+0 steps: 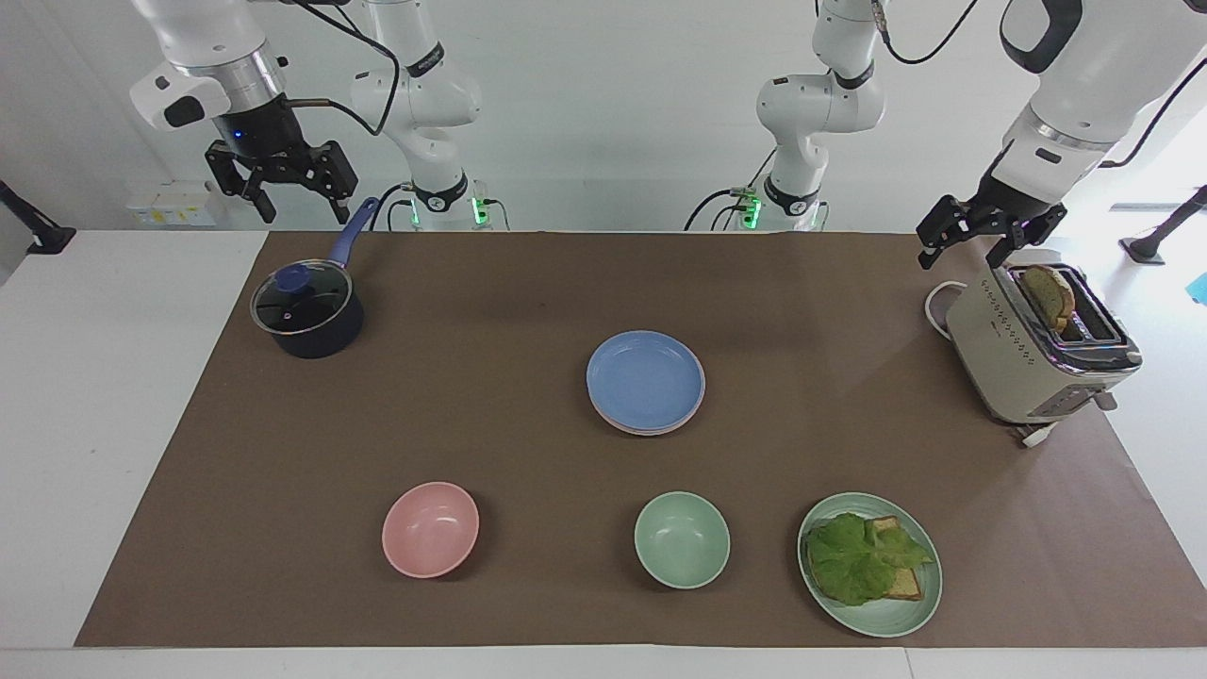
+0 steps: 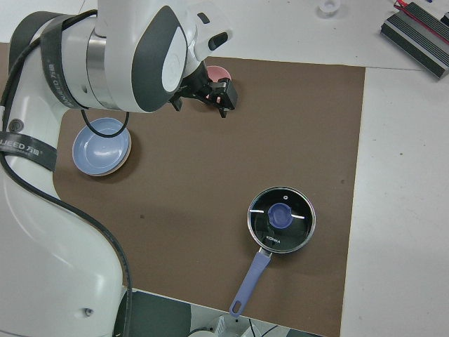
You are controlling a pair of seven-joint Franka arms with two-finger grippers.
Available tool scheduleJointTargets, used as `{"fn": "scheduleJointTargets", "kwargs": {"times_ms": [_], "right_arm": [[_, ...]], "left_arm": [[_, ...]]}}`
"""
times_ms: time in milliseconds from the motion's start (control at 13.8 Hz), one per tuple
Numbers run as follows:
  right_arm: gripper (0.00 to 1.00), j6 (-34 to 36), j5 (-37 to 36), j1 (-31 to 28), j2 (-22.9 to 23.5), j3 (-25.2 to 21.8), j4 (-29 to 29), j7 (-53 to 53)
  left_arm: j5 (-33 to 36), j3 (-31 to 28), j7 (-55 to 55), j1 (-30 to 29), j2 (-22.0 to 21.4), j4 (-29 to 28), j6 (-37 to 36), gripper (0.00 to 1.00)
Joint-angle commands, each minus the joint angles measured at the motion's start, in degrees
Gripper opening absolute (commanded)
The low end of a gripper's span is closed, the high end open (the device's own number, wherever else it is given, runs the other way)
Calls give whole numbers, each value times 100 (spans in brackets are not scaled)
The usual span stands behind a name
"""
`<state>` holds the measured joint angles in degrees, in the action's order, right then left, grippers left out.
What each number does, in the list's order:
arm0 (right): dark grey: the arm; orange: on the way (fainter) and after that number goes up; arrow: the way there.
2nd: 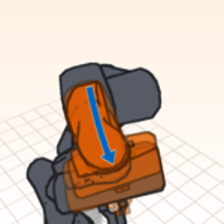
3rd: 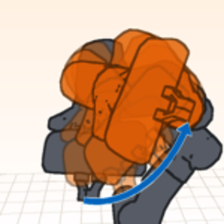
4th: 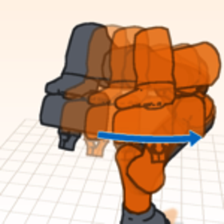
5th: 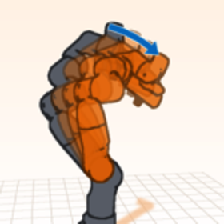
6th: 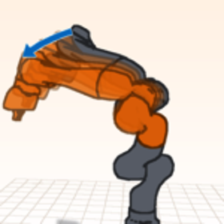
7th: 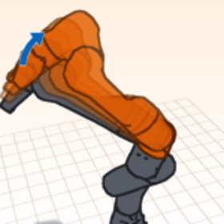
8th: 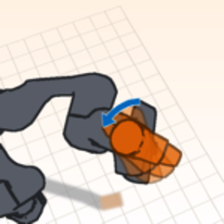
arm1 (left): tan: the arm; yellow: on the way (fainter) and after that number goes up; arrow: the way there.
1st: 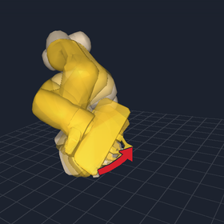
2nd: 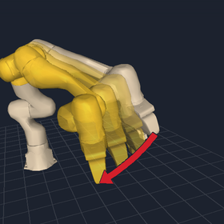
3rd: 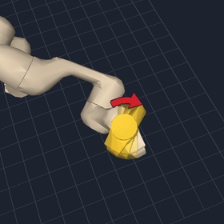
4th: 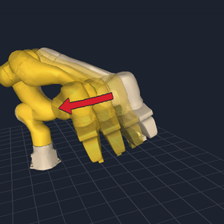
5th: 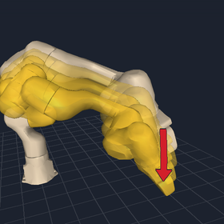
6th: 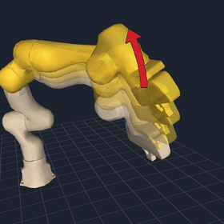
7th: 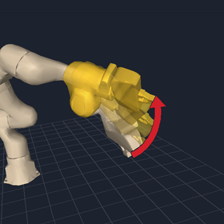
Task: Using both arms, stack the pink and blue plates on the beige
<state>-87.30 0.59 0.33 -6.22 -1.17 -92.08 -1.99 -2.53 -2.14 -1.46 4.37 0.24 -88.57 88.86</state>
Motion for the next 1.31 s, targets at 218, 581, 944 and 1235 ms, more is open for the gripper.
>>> {"fn": "scheduleJointTargets", "kwargs": {"times_ms": [218, 581, 944, 1235], "right_arm": [[100, 266, -146, -138, -63, -32, -11, 542], [100, 152, -173, -138, -63, -33, -73, 533], [100, -208, -261, -129, -178, -24, -336, 577], [100, 36, -182, -112, -160, -15, -258, 524]], "left_arm": [[103, -6, 32, -7, -59, -20, -88, 100], [103, -6, 32, -7, -59, -20, -88, 100], [103, -6, 40, -7, -59, -29, -88, 100], [103, -6, 40, -7, -59, -20, -88, 100]]}}
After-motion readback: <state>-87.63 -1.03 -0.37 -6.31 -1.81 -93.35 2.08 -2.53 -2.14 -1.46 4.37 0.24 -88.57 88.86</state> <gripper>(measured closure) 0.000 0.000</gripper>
